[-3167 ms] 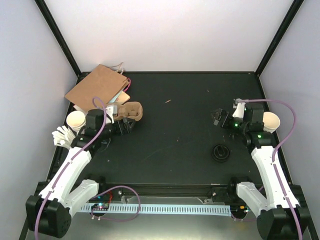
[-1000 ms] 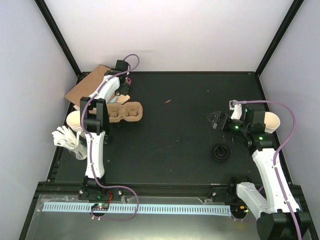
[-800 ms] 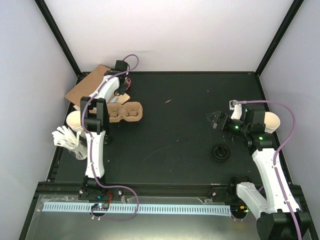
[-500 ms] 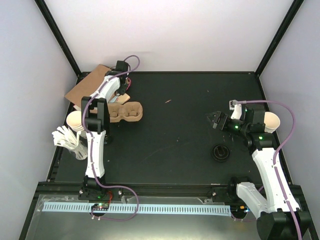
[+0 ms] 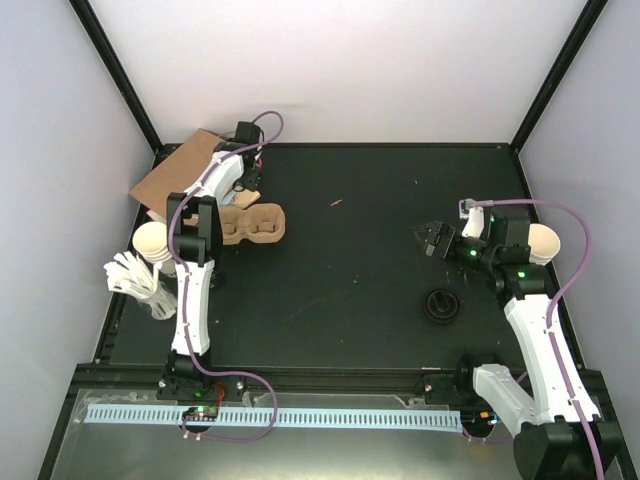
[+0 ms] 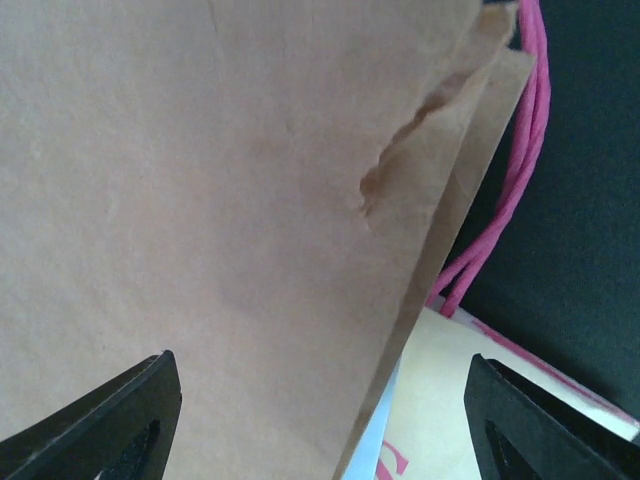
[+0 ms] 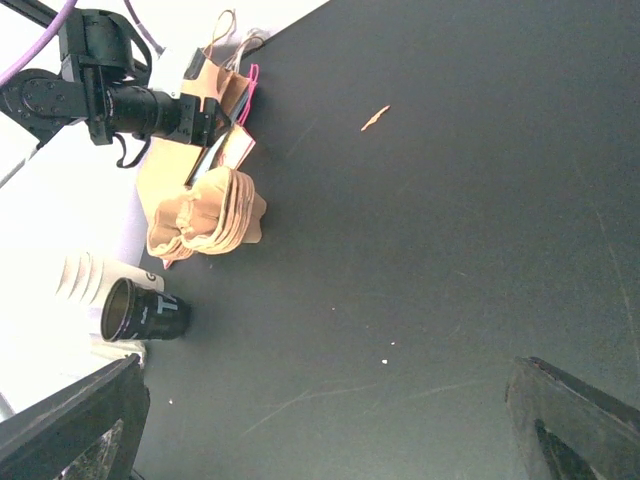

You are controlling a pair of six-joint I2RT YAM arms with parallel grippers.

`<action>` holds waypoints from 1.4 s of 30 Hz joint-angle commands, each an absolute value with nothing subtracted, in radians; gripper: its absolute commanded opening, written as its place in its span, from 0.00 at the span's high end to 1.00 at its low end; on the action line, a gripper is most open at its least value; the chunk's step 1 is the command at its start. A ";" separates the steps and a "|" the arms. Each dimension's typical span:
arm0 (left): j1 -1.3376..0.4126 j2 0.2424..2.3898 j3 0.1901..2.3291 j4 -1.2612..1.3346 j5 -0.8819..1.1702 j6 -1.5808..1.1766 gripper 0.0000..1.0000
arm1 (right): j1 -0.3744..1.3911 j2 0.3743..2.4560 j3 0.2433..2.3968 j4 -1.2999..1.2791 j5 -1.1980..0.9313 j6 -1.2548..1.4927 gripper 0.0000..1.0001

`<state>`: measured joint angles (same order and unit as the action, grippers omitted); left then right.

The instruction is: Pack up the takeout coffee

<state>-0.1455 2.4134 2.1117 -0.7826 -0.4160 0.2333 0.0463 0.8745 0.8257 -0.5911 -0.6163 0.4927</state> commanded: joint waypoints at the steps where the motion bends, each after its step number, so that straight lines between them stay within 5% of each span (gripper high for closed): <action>1: -0.150 2.471 2.188 -0.777 -0.425 0.253 0.20 | 0.052 0.883 0.857 -0.591 -0.608 0.493 0.00; 6: -0.150 2.503 2.224 -0.789 -0.459 0.249 0.27 | 0.052 0.890 0.856 -0.586 -0.604 0.497 0.00; 15: -0.161 2.464 2.220 -0.754 -0.514 0.254 0.97 | 0.052 0.895 0.855 -0.583 -0.601 0.499 0.00; 42: -0.253 2.168 2.180 -0.722 -0.822 0.364 0.99 | 0.052 0.902 0.878 -0.581 -0.613 0.495 0.00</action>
<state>-0.2447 2.2288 2.1754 -0.7544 -0.7303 0.3199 0.0463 0.9043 0.8417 -0.5896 -0.6056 0.4965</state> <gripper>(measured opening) 0.016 0.999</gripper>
